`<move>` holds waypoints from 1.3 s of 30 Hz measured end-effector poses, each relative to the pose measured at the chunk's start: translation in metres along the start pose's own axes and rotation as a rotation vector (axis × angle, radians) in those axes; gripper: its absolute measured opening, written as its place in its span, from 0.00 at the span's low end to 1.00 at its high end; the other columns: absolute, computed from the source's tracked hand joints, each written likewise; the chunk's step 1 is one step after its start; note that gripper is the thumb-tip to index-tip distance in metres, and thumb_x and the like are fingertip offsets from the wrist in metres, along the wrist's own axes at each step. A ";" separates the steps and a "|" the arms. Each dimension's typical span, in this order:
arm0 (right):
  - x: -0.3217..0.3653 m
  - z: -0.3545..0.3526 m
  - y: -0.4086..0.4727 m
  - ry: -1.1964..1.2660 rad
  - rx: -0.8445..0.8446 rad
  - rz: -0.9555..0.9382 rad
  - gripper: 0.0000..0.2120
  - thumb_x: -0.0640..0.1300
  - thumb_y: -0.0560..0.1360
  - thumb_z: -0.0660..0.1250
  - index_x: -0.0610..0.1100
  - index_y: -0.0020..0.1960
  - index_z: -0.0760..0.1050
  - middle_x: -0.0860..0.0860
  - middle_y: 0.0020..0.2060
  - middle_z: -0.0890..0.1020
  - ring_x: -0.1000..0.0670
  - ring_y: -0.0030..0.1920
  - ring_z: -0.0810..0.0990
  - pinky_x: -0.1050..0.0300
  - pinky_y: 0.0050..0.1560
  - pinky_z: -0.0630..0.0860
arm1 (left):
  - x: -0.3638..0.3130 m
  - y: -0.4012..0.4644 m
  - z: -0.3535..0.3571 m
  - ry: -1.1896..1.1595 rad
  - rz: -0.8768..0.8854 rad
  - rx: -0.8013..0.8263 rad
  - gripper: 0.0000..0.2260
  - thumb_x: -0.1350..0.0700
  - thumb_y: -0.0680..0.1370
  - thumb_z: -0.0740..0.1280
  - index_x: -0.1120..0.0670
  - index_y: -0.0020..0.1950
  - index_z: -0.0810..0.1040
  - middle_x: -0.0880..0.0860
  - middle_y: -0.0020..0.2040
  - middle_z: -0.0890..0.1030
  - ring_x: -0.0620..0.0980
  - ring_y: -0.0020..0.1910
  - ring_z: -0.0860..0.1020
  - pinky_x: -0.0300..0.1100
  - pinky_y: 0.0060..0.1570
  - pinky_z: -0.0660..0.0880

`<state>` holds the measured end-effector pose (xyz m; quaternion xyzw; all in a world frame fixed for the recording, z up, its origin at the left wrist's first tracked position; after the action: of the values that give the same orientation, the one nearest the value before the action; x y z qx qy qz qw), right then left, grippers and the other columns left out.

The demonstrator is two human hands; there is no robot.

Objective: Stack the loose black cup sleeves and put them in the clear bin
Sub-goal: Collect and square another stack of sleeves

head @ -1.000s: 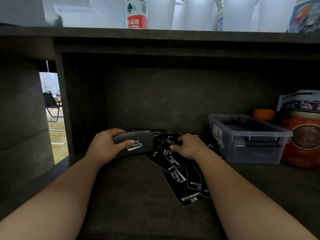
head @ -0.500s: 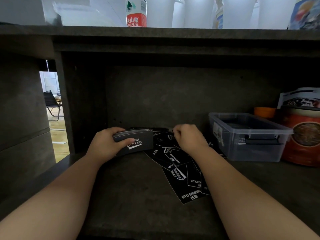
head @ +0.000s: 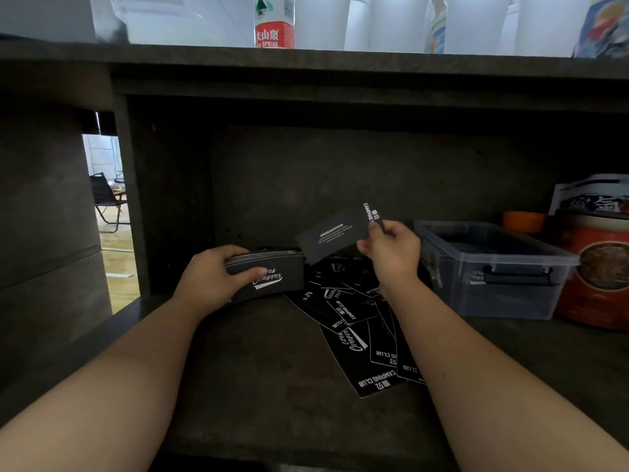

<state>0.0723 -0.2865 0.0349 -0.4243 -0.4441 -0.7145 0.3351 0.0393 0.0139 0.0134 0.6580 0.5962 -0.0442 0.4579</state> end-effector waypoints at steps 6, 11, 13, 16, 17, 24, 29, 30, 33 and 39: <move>-0.012 0.017 -0.008 -0.060 0.175 0.106 0.06 0.38 0.78 0.66 0.44 0.43 0.78 0.46 0.39 0.82 0.53 0.34 0.79 0.61 0.42 0.81 | 0.001 0.001 0.001 -0.005 0.002 0.002 0.18 0.42 0.70 0.74 0.48 0.57 0.82 0.45 0.50 0.83 0.43 0.49 0.79 0.37 0.47 0.73; -0.005 0.035 -0.024 -0.776 0.340 -0.208 0.08 0.51 0.69 0.75 0.48 0.38 0.83 0.55 0.33 0.82 0.60 0.35 0.78 0.68 0.40 0.73 | 0.001 0.000 0.000 -0.037 -0.029 0.021 0.19 0.43 0.71 0.74 0.48 0.59 0.81 0.46 0.52 0.83 0.45 0.52 0.79 0.44 0.54 0.76; -0.006 0.048 -0.036 -0.903 0.431 -0.267 0.10 0.54 0.70 0.74 0.47 0.37 0.83 0.53 0.33 0.83 0.57 0.36 0.80 0.64 0.39 0.74 | 0.001 -0.001 0.001 -0.033 -0.048 0.041 0.22 0.42 0.68 0.76 0.47 0.59 0.81 0.45 0.52 0.82 0.44 0.52 0.79 0.45 0.54 0.77; -0.016 0.064 -0.048 -0.980 0.586 -0.258 0.13 0.53 0.72 0.72 0.45 0.35 0.82 0.50 0.33 0.82 0.54 0.36 0.79 0.61 0.40 0.74 | -0.001 -0.002 0.001 -0.013 -0.059 0.045 0.25 0.42 0.64 0.78 0.46 0.59 0.80 0.43 0.49 0.80 0.44 0.51 0.78 0.45 0.54 0.77; -0.018 0.066 -0.049 -0.988 0.612 -0.256 0.12 0.53 0.73 0.71 0.45 0.37 0.83 0.50 0.35 0.83 0.54 0.38 0.80 0.60 0.42 0.76 | -0.001 -0.002 0.001 -0.008 -0.058 0.040 0.24 0.42 0.64 0.78 0.46 0.58 0.80 0.43 0.49 0.79 0.44 0.51 0.78 0.44 0.53 0.76; -0.032 0.022 -0.009 -1.281 0.455 -0.024 0.31 0.58 0.70 0.71 0.47 0.68 0.70 0.45 0.65 0.75 0.43 0.65 0.72 0.49 0.65 0.71 | -0.005 -0.002 0.001 -0.031 -0.027 0.022 0.19 0.45 0.68 0.77 0.46 0.57 0.81 0.39 0.45 0.78 0.37 0.45 0.76 0.34 0.43 0.71; -0.039 0.016 -0.005 -1.300 0.472 0.034 0.26 0.57 0.72 0.70 0.45 0.65 0.74 0.45 0.63 0.76 0.43 0.63 0.74 0.48 0.65 0.71 | 0.001 0.001 0.002 -0.086 -0.049 0.024 0.22 0.50 0.68 0.78 0.47 0.61 0.79 0.43 0.49 0.78 0.41 0.49 0.77 0.36 0.47 0.71; -0.036 0.018 -0.005 -1.285 0.462 -0.002 0.23 0.55 0.73 0.70 0.44 0.63 0.75 0.45 0.61 0.78 0.44 0.61 0.76 0.49 0.63 0.73 | 0.002 0.002 0.002 -0.106 -0.058 0.016 0.25 0.51 0.68 0.79 0.48 0.64 0.77 0.45 0.51 0.78 0.43 0.51 0.77 0.37 0.51 0.70; -0.029 0.020 -0.008 -1.262 0.433 -0.051 0.19 0.53 0.73 0.70 0.44 0.60 0.78 0.46 0.58 0.79 0.45 0.58 0.78 0.50 0.60 0.76 | 0.002 0.004 -0.001 -0.115 -0.040 -0.018 0.31 0.54 0.68 0.79 0.49 0.69 0.73 0.48 0.59 0.73 0.45 0.56 0.72 0.39 0.58 0.68; -0.032 0.016 -0.008 -1.236 0.406 0.024 0.25 0.53 0.70 0.70 0.46 0.64 0.70 0.45 0.61 0.75 0.43 0.61 0.74 0.47 0.62 0.73 | 0.004 0.004 -0.002 -0.080 -0.024 -0.018 0.26 0.53 0.68 0.79 0.47 0.65 0.76 0.49 0.64 0.65 0.46 0.62 0.68 0.40 0.65 0.65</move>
<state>0.0838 -0.2656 0.0071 -0.6902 -0.6766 -0.2367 0.0993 0.0429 0.0189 0.0139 0.6444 0.5857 -0.0705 0.4867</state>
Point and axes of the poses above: each hand's wrist, its own y-axis towards the middle knuckle, its own z-axis out of the palm, x = y × z, the point moved 8 cm from there along y, towards the middle knuckle
